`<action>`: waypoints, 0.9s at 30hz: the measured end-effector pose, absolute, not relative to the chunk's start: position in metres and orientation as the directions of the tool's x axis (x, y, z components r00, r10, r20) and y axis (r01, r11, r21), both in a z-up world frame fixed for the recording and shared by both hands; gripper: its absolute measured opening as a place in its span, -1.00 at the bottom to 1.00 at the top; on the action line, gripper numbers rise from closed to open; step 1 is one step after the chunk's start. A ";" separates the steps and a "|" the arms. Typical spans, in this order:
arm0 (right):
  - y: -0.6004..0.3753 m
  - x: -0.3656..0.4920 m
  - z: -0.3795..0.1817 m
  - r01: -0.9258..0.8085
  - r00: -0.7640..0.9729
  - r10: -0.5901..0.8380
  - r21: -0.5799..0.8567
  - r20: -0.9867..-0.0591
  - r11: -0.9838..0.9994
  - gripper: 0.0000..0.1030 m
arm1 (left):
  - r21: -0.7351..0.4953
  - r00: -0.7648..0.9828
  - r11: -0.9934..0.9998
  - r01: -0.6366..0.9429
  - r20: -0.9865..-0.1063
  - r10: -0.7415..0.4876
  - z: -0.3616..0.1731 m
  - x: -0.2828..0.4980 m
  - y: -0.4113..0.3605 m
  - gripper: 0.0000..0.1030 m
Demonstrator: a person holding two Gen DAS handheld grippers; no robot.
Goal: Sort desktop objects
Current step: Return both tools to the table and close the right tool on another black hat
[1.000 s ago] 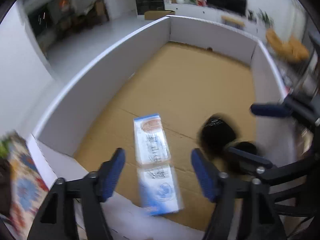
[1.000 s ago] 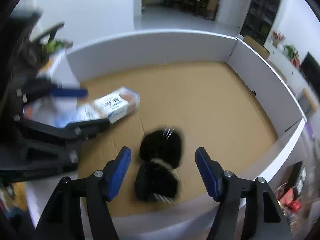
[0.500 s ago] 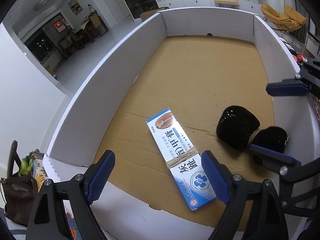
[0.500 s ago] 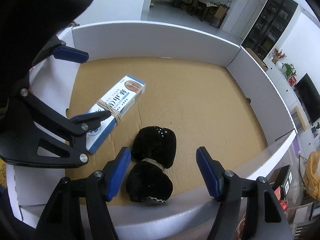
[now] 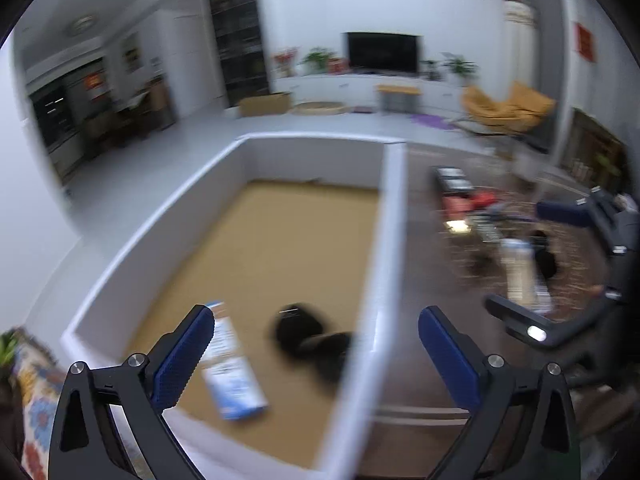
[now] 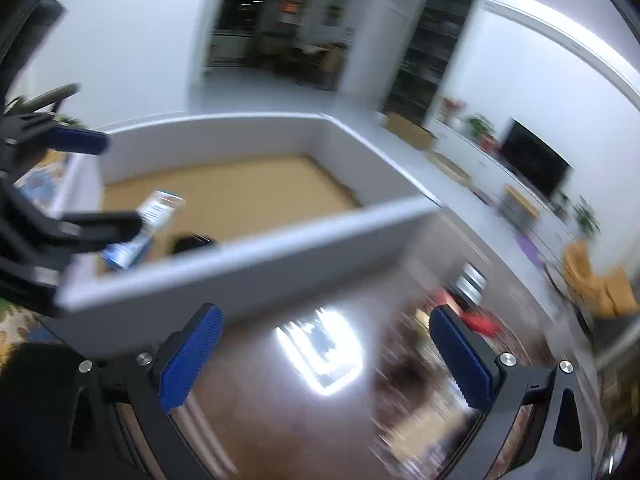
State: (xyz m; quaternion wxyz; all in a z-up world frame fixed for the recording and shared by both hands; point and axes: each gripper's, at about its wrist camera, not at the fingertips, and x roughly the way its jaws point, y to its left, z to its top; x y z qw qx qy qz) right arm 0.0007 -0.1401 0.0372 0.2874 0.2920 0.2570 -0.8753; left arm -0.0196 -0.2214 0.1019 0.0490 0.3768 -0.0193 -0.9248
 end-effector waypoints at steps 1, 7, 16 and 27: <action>-0.117 -0.005 0.033 0.617 -0.679 -0.318 -0.280 -0.661 -0.736 1.00 | 0.066 -0.713 -0.997 0.046 -0.696 -0.079 0.104 -0.019 -0.209 1.00; -0.011 -0.032 0.004 0.430 -0.718 -0.110 -0.313 -0.687 -0.847 1.00 | 0.061 -0.661 -0.989 -0.136 -0.749 0.045 0.072 -0.028 -0.113 1.00; 0.099 -0.041 -0.027 0.258 -0.672 0.026 -0.266 -0.740 -0.929 1.00 | -0.020 -0.527 -0.985 -0.174 -0.843 0.110 -0.009 -0.059 -0.044 1.00; 0.139 -0.052 -0.073 0.194 -0.585 0.016 -0.159 -0.811 -0.968 1.00 | -0.010 -0.515 -0.988 -0.152 -0.853 0.087 -0.048 -0.073 -0.034 1.00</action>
